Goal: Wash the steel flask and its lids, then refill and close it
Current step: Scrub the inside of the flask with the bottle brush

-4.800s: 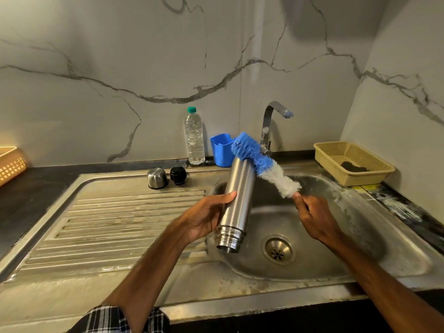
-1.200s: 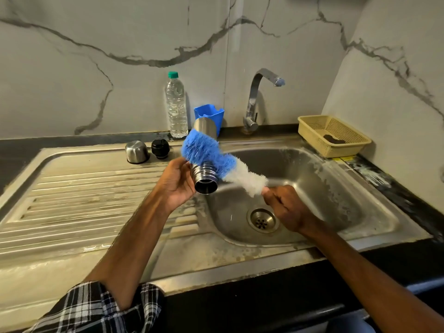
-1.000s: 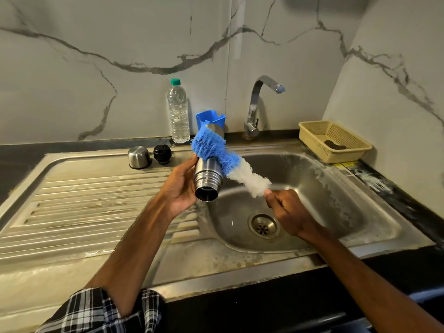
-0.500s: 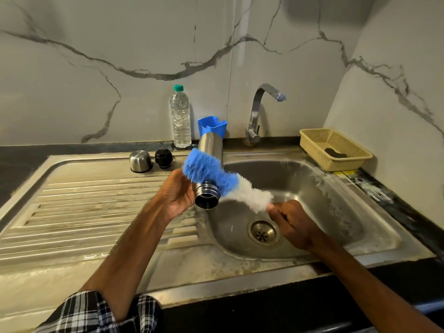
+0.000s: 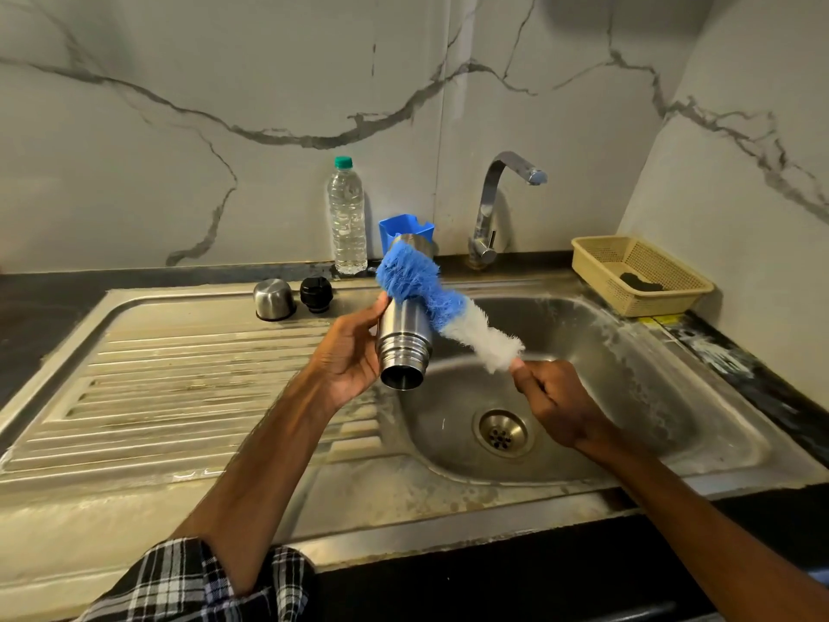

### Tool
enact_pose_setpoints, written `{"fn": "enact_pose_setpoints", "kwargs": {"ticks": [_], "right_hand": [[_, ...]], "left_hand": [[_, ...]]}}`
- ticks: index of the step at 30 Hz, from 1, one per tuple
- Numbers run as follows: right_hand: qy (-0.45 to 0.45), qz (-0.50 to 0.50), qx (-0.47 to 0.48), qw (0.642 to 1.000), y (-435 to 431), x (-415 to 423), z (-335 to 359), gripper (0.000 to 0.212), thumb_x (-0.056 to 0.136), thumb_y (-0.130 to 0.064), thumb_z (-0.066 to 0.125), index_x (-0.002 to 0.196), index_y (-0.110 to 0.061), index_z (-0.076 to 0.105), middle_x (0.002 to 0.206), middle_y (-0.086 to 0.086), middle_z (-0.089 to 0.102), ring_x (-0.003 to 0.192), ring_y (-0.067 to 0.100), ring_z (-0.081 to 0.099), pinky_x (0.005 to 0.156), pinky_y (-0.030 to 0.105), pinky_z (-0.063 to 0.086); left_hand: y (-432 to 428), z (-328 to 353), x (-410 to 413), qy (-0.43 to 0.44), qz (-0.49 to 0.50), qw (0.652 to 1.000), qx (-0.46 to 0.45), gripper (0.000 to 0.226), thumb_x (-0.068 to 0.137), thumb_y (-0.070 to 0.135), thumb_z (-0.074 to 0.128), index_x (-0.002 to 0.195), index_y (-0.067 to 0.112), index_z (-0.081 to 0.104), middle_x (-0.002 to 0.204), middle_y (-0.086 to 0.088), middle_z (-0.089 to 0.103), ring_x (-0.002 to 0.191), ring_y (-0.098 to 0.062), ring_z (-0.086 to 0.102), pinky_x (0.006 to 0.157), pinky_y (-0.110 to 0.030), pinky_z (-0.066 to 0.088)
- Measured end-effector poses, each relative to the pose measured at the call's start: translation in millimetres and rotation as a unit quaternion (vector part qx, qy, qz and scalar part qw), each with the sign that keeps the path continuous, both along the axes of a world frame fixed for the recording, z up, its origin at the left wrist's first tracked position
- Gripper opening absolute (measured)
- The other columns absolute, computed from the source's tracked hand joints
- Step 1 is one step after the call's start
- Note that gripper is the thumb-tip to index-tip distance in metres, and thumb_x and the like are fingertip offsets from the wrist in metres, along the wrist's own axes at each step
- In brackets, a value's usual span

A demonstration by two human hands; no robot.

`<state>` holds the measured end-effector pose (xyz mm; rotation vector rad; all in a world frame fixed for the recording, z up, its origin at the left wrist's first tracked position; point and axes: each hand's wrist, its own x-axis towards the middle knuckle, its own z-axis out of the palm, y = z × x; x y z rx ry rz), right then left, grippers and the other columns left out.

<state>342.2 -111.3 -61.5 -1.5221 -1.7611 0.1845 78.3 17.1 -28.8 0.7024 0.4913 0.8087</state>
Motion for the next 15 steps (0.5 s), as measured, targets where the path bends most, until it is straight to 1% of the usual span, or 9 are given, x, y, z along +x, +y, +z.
{"fn": "enact_pose_setpoints", "kwargs": {"ticks": [2, 4, 5, 7, 9, 11, 12, 13, 15], "right_hand": [[-0.012, 0.032, -0.006, 0.999, -3.2, -1.7, -1.7, 0.051, 0.103, -0.045, 0.033, 0.056, -0.024, 0.036, 0.05, -0.007, 0.032, 0.046, 0.006, 0.03, 0.049, 0.032, 0.026], [-0.036, 0.06, 0.002, 0.998, -7.4, -2.4, -3.2, 0.05, 0.104, -0.045, 0.032, 0.057, -0.027, 0.034, 0.051, -0.009, 0.029, 0.047, 0.005, 0.028, 0.05, 0.03, 0.025], [-0.037, 0.057, 0.008, 0.998, -6.4, -1.6, -2.3, 0.05, 0.104, -0.045, 0.033, 0.057, -0.029, 0.034, 0.05, -0.01, 0.029, 0.047, 0.005, 0.029, 0.05, 0.028, 0.025], [-0.009, 0.016, 0.004, 1.0, 0.0, -0.3, 1.4, 0.049, 0.102, -0.045, 0.033, 0.055, -0.035, 0.041, 0.048, -0.01, 0.032, 0.046, 0.005, 0.032, 0.05, 0.026, 0.027], [0.015, -0.013, -0.006, 1.0, 4.0, -2.2, 5.1, 0.051, 0.101, -0.052, 0.031, 0.056, -0.033, 0.044, 0.049, -0.01, 0.034, 0.046, 0.005, 0.033, 0.05, 0.032, 0.031], [0.007, 0.021, 0.001, 1.0, 1.5, -3.0, 3.8, 0.048, 0.103, -0.045, 0.034, 0.058, -0.035, 0.045, 0.051, -0.01, 0.034, 0.047, 0.005, 0.033, 0.049, 0.031, 0.031], [0.0, 0.048, 0.008, 0.999, -0.2, -2.4, 1.9, 0.046, 0.104, -0.04, 0.036, 0.058, -0.034, 0.044, 0.051, -0.011, 0.034, 0.047, 0.004, 0.032, 0.049, 0.027, 0.028], [-0.003, 0.066, 0.012, 0.998, -1.7, -2.0, 0.7, 0.046, 0.104, -0.037, 0.036, 0.058, -0.033, 0.041, 0.052, -0.011, 0.033, 0.048, 0.003, 0.031, 0.05, 0.024, 0.027], [0.004, 0.044, 0.009, 0.999, 3.1, 3.0, -0.8, 0.046, 0.103, -0.041, 0.034, 0.058, -0.032, 0.039, 0.051, -0.011, 0.033, 0.047, 0.004, 0.032, 0.049, 0.026, 0.026]], "left_hand": [[-0.8, -1.2, -0.2, -0.005, -0.001, 1.0, -0.006, 0.069, 0.071, 0.02, 0.082, 0.131, -0.001, 0.055, 0.112, -0.016, 0.068, 0.089, -0.027, 0.073, 0.074, -0.041, 0.063], [-0.6, -0.9, -1.6, -0.014, -0.004, 1.0, -0.016, 0.057, 0.072, 0.019, 0.079, 0.122, -0.001, 0.059, 0.101, -0.014, 0.072, 0.085, -0.025, 0.074, 0.074, -0.04, 0.064], [0.8, -1.8, -2.1, -0.019, -0.006, 1.0, -0.018, 0.057, 0.07, 0.019, 0.08, 0.12, 0.0, 0.059, 0.099, -0.014, 0.073, 0.084, -0.025, 0.074, 0.074, -0.041, 0.064], [1.5, -1.0, -1.1, -0.009, -0.015, 1.0, -0.005, 0.08, 0.059, 0.02, 0.092, 0.128, -0.001, 0.056, 0.109, -0.019, 0.071, 0.091, -0.031, 0.073, 0.075, -0.043, 0.063], [0.3, 0.7, 0.9, 0.005, -0.026, 1.0, 0.005, 0.097, 0.056, 0.023, 0.097, 0.137, -0.002, 0.052, 0.12, -0.023, 0.067, 0.097, -0.036, 0.071, 0.078, -0.046, 0.061], [-2.8, 0.2, 2.4, 0.003, -0.031, 0.999, 0.01, 0.097, 0.053, 0.022, 0.098, 0.135, -0.002, 0.053, 0.117, -0.022, 0.069, 0.094, -0.035, 0.072, 0.076, -0.045, 0.062], [-3.1, -0.6, 2.1, -0.007, -0.03, 1.0, 0.008, 0.093, 0.053, 0.019, 0.097, 0.133, -0.002, 0.055, 0.115, -0.02, 0.07, 0.094, -0.033, 0.073, 0.076, -0.044, 0.062], [-1.9, -2.1, 1.6, -0.018, -0.026, 0.999, 0.003, 0.088, 0.056, 0.018, 0.093, 0.133, -0.002, 0.055, 0.115, -0.02, 0.07, 0.096, -0.032, 0.073, 0.078, -0.044, 0.062], [-1.3, -1.9, 1.8, -0.021, -0.03, 0.999, -0.001, 0.088, 0.066, 0.019, 0.088, 0.142, -0.001, 0.048, 0.126, -0.023, 0.066, 0.108, -0.037, 0.069, 0.085, -0.047, 0.061]]}}
